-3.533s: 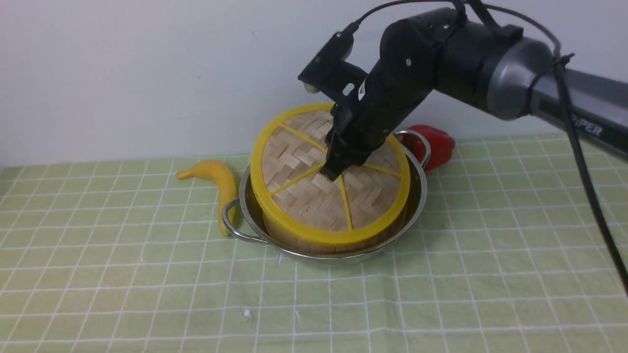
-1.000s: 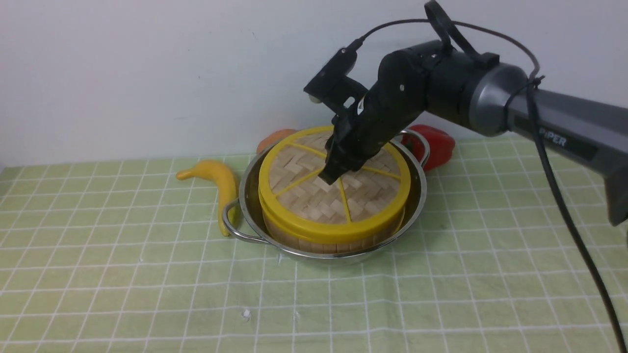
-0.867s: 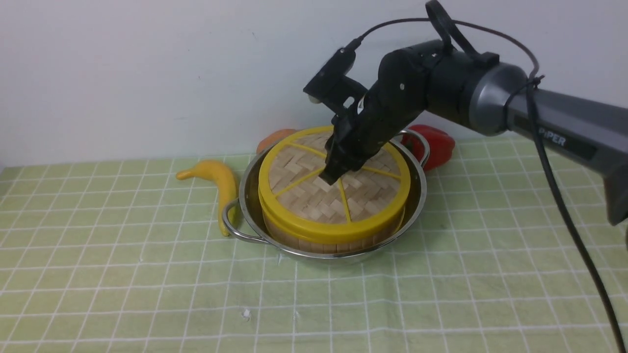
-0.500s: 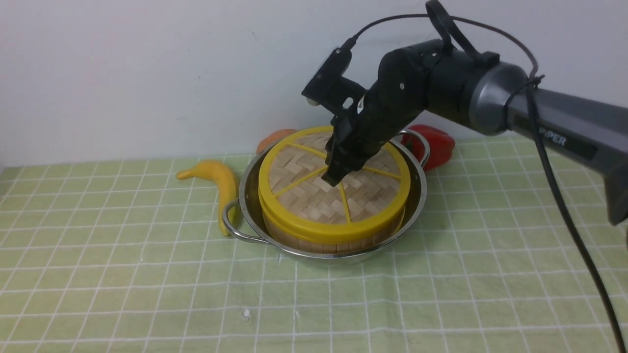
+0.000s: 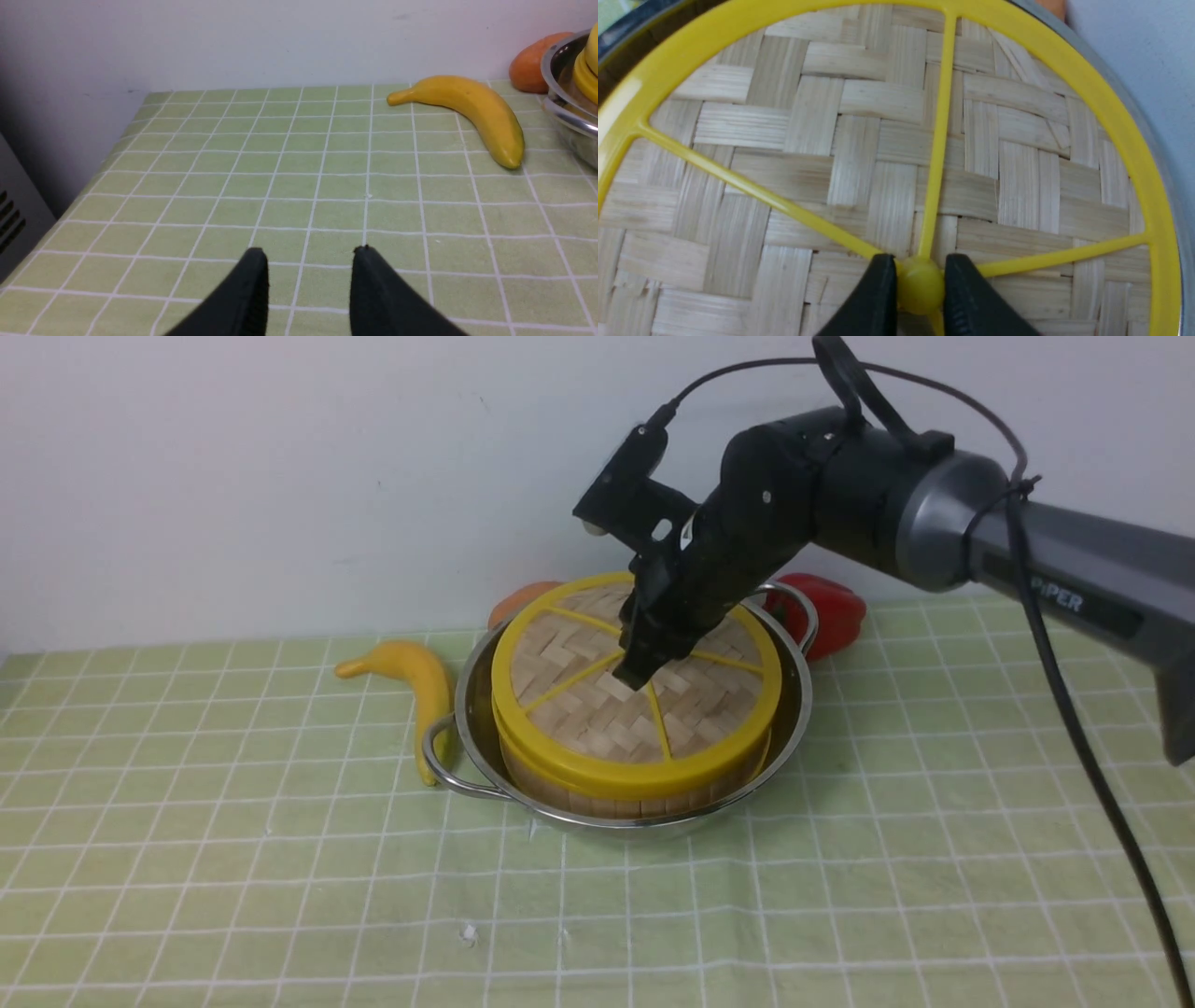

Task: Place the steamer in the pot on the green tablecloth, and put the lid on the steamer.
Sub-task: 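Place the yellow bamboo steamer lid onto the steamer in the pot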

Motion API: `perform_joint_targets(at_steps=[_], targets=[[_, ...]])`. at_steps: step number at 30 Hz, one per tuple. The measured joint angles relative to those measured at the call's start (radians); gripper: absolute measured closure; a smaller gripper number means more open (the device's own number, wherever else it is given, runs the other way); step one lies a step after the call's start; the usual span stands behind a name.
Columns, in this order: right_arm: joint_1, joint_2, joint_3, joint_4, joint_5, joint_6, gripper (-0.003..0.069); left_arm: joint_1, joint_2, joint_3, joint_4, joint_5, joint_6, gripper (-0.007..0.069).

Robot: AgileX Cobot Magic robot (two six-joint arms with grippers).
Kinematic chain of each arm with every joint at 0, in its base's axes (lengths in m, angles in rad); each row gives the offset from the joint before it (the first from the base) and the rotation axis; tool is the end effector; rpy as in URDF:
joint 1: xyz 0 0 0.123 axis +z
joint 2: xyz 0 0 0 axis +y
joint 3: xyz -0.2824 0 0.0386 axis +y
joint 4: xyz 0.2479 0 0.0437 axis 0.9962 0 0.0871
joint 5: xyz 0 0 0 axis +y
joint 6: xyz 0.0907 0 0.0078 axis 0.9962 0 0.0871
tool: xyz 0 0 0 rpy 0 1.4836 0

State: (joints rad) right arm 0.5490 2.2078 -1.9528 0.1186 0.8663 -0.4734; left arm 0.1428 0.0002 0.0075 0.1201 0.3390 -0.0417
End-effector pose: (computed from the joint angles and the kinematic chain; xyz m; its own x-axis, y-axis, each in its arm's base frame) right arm 0.4192 0.2661 0.2290 -0.4589 -0.7315 -0.5043 -0.7983 0.5886 -0.1272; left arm 0.0527 0.0113 0.1802 -0.2641 0.0343 -0.9639 -0.1619 0.9836 0.0793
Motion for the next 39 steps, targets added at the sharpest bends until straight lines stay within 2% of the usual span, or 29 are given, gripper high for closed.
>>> perform_joint_targets(at_steps=[13,39], targets=[[0.019,-0.001,0.003,-0.037,-0.03,-0.003,0.0516,0.0,0.0,0.0,0.0,0.0,0.0,0.0382],[0.015,0.001,0.005,-0.036,-0.041,-0.003,0.0516,0.0,0.0,0.0,0.0,0.0,0.0,0.0382]])
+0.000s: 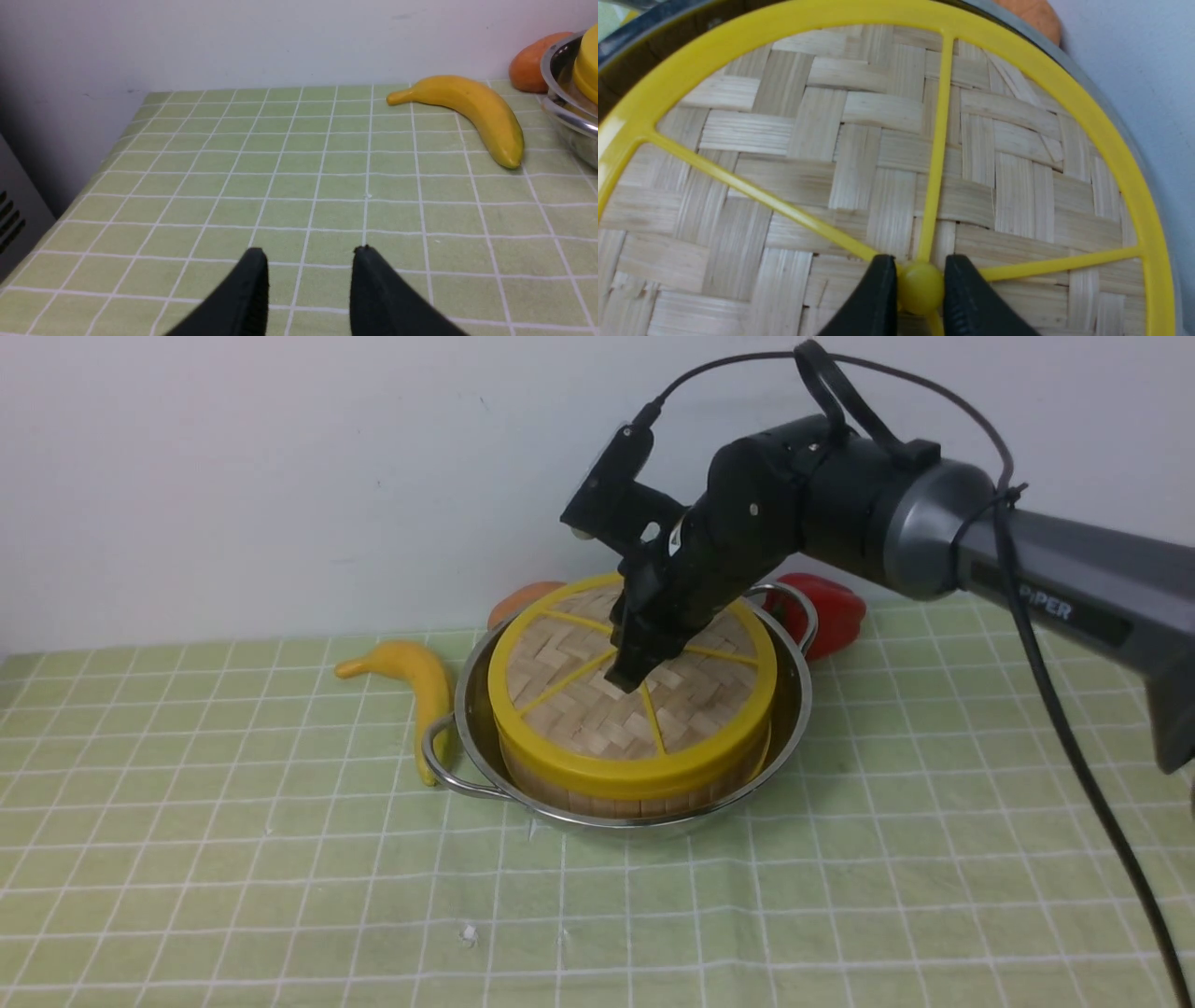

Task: Place the steamer in the pot on the green tablecloth, and put the lid on the steamer.
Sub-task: 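Place the yellow bamboo steamer lid onto the steamer in the pot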

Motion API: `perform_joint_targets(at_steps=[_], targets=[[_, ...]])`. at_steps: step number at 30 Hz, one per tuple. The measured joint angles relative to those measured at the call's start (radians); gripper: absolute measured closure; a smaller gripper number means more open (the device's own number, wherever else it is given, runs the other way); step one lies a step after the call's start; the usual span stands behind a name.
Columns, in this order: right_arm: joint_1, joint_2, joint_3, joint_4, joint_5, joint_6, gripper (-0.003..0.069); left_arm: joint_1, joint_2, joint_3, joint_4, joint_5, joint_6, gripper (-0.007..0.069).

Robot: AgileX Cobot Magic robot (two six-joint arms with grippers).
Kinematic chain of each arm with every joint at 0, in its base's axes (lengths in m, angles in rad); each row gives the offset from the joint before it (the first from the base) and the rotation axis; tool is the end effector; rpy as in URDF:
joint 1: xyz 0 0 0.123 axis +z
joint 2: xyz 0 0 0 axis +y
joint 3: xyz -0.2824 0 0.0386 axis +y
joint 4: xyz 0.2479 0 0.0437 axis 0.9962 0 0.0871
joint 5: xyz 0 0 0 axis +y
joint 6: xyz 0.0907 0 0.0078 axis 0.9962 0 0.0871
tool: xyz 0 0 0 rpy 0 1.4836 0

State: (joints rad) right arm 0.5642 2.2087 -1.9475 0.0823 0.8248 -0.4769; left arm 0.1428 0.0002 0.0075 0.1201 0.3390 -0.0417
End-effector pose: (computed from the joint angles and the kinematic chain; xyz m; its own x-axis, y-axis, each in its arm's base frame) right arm 0.4189 0.2716 0.2287 -0.4183 -0.7474 -0.5161 -0.8025 0.5703 -0.1755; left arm 0.0527 0.0113 0.1802 -0.2641 0.0343 -0.9639 -0.1619 0.9836 0.0793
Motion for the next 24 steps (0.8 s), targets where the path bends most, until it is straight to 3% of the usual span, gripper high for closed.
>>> perform_joint_targets(at_steps=[11,16,18,24], targets=[[-0.003,0.0,0.001,0.018,-0.003,0.0,0.0508,0.0,0.0,0.0,0.0,0.0,0.0,0.0382],[-0.007,-0.001,0.001,0.02,-0.045,0.0,0.0329,0.0,0.0,0.0,0.0,0.0,0.0,0.0382],[-0.007,-0.015,0.001,0.016,-0.042,0.002,0.0223,0.0,0.0,0.0,0.0,0.0,0.0,0.0382],[-0.007,-0.083,0.001,0.009,0.026,0.032,0.0171,0.0,0.0,0.0,0.0,0.0,0.0,0.0382]])
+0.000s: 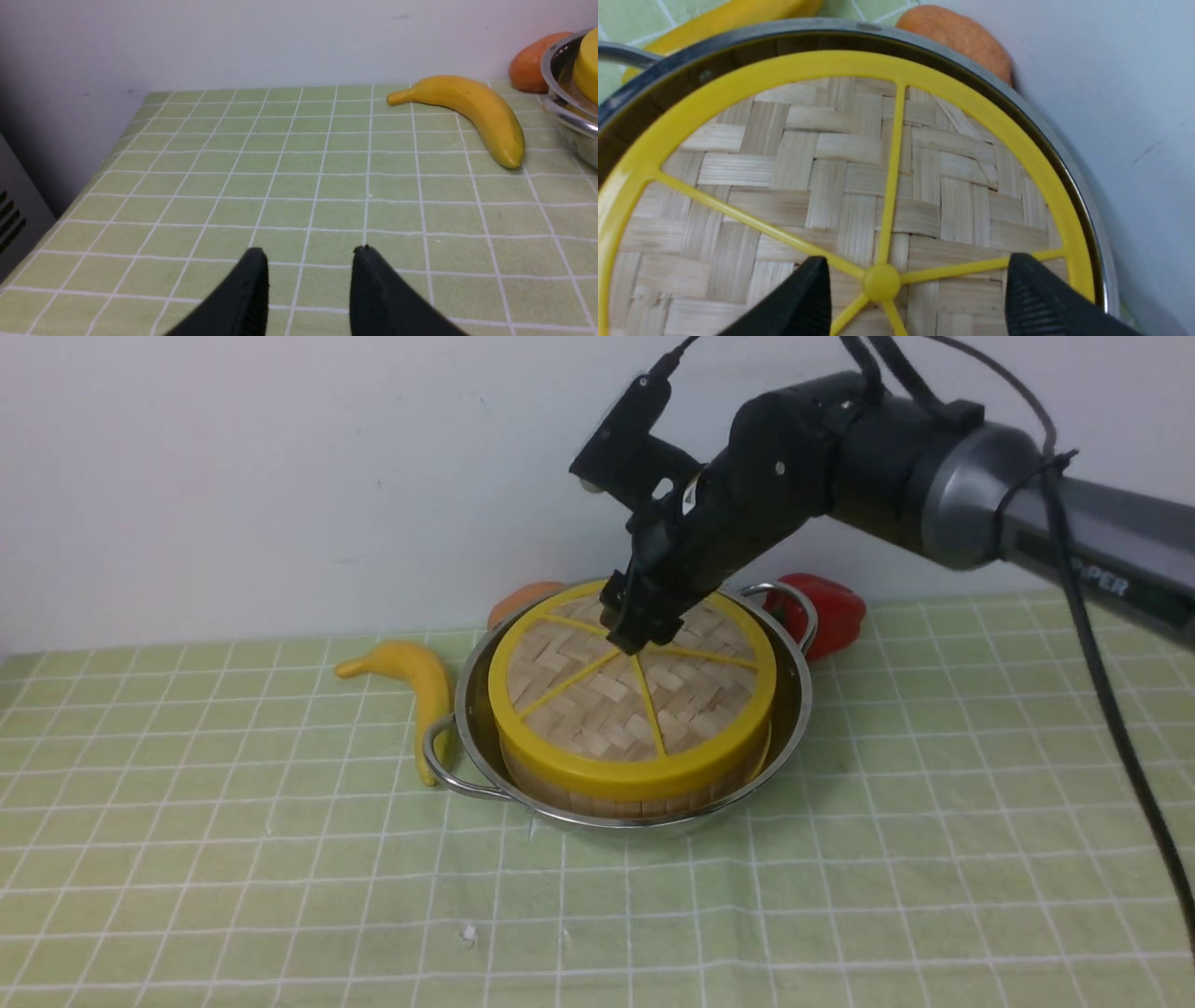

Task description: Place the steamer in the pot on the green tablecloth, and put the lid on the steamer.

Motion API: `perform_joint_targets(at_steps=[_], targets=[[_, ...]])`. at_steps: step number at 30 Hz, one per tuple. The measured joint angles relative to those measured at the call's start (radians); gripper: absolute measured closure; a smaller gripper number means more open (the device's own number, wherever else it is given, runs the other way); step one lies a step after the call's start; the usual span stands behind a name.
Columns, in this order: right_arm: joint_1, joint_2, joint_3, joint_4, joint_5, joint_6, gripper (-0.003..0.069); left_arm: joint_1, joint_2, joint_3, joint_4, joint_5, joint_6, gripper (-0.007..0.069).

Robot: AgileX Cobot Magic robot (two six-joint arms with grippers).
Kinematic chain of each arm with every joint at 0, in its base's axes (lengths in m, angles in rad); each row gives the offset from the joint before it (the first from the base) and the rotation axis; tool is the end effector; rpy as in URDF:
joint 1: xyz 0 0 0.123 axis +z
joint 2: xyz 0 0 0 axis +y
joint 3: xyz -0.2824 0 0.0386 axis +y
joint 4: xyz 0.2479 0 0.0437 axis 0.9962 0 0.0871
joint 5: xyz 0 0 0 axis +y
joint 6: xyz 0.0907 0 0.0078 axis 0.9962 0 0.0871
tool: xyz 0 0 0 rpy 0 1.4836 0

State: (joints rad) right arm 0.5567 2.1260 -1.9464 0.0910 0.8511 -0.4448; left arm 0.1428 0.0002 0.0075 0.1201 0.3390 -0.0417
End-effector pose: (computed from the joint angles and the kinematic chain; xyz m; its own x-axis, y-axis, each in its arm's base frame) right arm 0.4099 0.2625 0.2679 -0.4255 -0.7058 -0.5663 -0.7779 0.6051 -0.1697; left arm 0.0527 0.0113 0.1802 -0.2641 0.0343 -0.9639 -0.1619 0.9836 0.0793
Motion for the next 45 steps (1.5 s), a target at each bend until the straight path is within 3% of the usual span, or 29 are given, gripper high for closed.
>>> perform_joint_targets(at_steps=[3,5,9,12,22,31,35,43,45], targets=[[0.0,-0.059,0.0,-0.016,0.029,0.032,0.0215,0.0,0.0,0.0,0.0,0.0,0.0,0.0382],[0.0,-0.099,0.0,-0.028,0.048,0.063,0.0293,0.0,0.0,0.0,0.0,0.0,0.0,0.0382],[0.0,-0.204,-0.001,-0.068,0.098,0.122,0.0573,0.0,0.0,0.0,0.0,0.0,0.0,0.0382],[0.0,-0.269,-0.001,-0.08,0.114,0.161,0.0669,0.0,0.0,0.0,0.0,0.0,0.0,0.0382],[-0.001,-0.39,-0.002,0.01,0.118,0.303,0.0667,0.0,0.0,0.0,0.0,0.0,0.0,0.0382],[-0.001,-0.391,-0.002,0.152,0.124,0.311,0.0655,0.0,0.0,0.0,0.0,0.0,0.0,0.0382],[-0.001,-0.433,0.012,0.154,0.161,0.311,0.0645,0.0,0.0,0.0,0.0,0.0,0.0,0.0382],[-0.002,-0.775,0.344,0.112,0.197,0.318,0.0626,0.0,0.0,0.0,0.0,0.0,0.0,0.0382],[-0.02,-0.908,0.551,0.086,0.147,0.322,0.0621,0.0,0.0,0.0,0.0,0.0,0.0,0.0382]])
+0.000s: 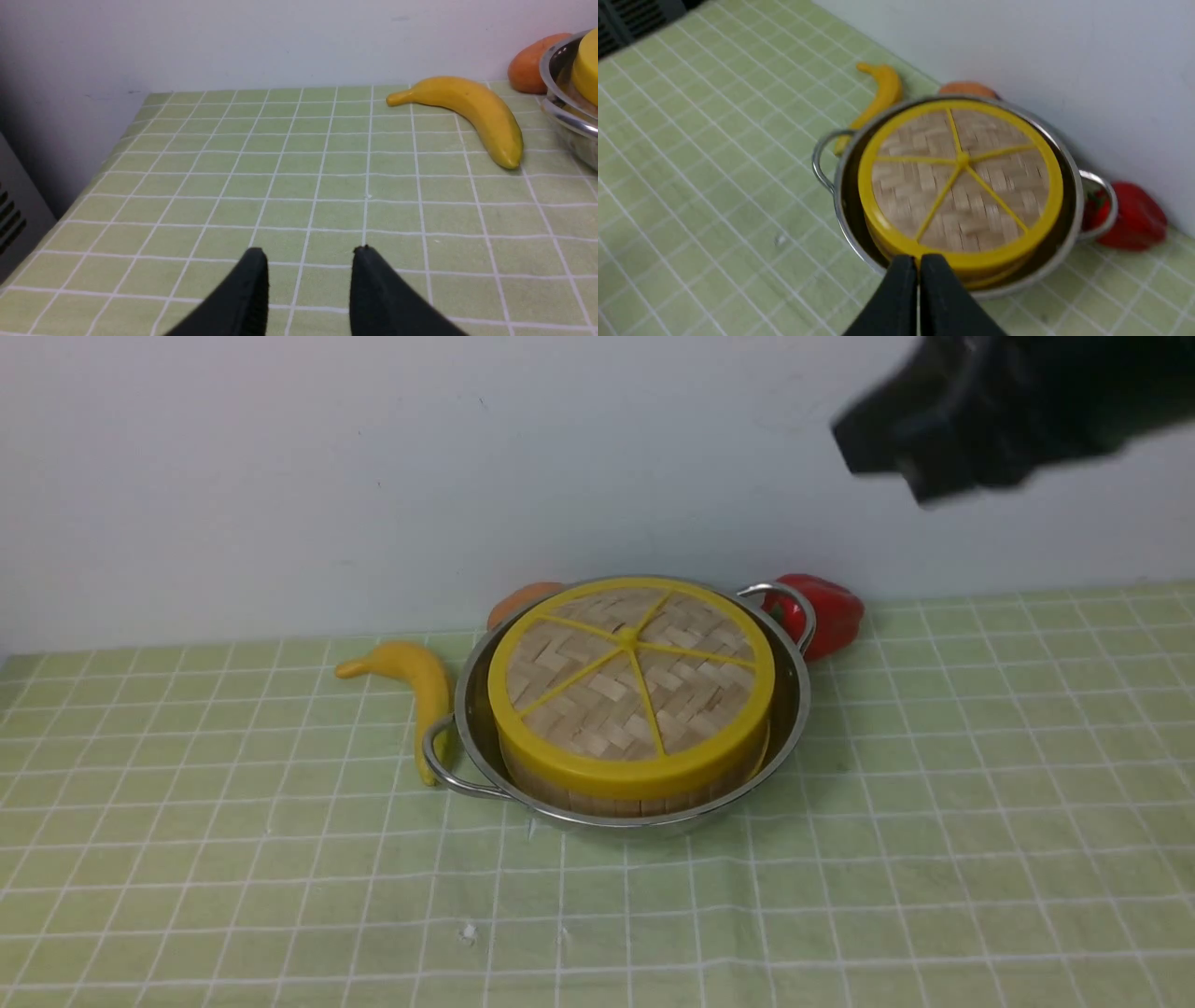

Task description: Place the steamer in the pot on the green tablecloth, and put the lid on the steamer.

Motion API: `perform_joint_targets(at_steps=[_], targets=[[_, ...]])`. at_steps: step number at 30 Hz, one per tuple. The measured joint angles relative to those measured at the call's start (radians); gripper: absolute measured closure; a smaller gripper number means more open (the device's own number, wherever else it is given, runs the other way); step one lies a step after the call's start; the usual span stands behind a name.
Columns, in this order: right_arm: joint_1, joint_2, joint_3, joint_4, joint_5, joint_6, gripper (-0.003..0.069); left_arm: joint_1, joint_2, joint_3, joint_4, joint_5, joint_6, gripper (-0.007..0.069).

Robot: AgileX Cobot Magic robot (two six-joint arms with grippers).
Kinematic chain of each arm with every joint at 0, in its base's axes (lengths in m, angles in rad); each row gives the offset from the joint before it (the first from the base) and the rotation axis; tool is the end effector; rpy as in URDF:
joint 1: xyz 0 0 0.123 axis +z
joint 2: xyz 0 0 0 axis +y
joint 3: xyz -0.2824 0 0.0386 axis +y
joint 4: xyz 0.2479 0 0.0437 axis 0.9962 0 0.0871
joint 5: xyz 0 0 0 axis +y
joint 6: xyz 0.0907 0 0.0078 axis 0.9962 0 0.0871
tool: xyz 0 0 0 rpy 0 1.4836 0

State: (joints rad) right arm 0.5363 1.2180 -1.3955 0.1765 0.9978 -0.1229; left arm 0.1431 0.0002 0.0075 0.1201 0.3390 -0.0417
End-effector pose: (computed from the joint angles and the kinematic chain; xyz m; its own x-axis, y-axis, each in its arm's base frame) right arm 0.2013 0.1353 0.4283 -0.5545 -0.3601 -0.7502 -0.6151 0.7845 0.0781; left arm 0.0527 0.0113 0.1802 -0.2641 0.0342 -0.9639 -0.1622 0.9836 0.0793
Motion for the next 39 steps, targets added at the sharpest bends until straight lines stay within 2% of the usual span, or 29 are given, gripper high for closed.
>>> perform_joint_targets(at_steps=[3,6,7,14,17,21,26,31,39], targets=[[-0.08,-0.199,0.301,-0.015,-0.147,0.024,0.0615,0.0,0.0,0.0,0.0,0.0,0.0,0.0382],[-0.129,-0.293,0.461,-0.018,-0.243,0.037,0.061,0.0,0.0,0.0,0.0,0.0,0.0,0.0382],[-0.179,-0.389,0.597,-0.021,-0.338,0.046,0.0606,0.0,0.0,0.0,0.0,0.0,0.0,0.0382],[-0.357,-0.778,1.06,-0.045,-0.7,0.06,0.0589,0.0,0.0,0.0,0.0,0.0,0.0,0.0382],[-0.402,-0.949,1.237,-0.047,-0.788,0.066,0.0575,0.0,0.0,0.0,0.0,0.0,0.0,0.0382],[-0.414,-1.096,1.375,-0.047,-0.814,0.077,0.0562,0.0,0.0,0.0,0.0,0.0,0.0,0.0382],[-0.417,-1.209,1.401,-0.049,-0.75,0.086,0.0547,0.0,0.0,0.0,0.0,0.0,0.0,0.0382],[-0.418,-1.213,1.404,-0.051,-0.662,0.086,0.0534,0.0,0.0,0.0,0.0,0.0,0.0,0.0382],[-0.418,-1.213,1.404,-0.05,-0.654,0.089,0.0515,0.0,0.0,0.0,0.0,0.0,0.0,0.0382]])
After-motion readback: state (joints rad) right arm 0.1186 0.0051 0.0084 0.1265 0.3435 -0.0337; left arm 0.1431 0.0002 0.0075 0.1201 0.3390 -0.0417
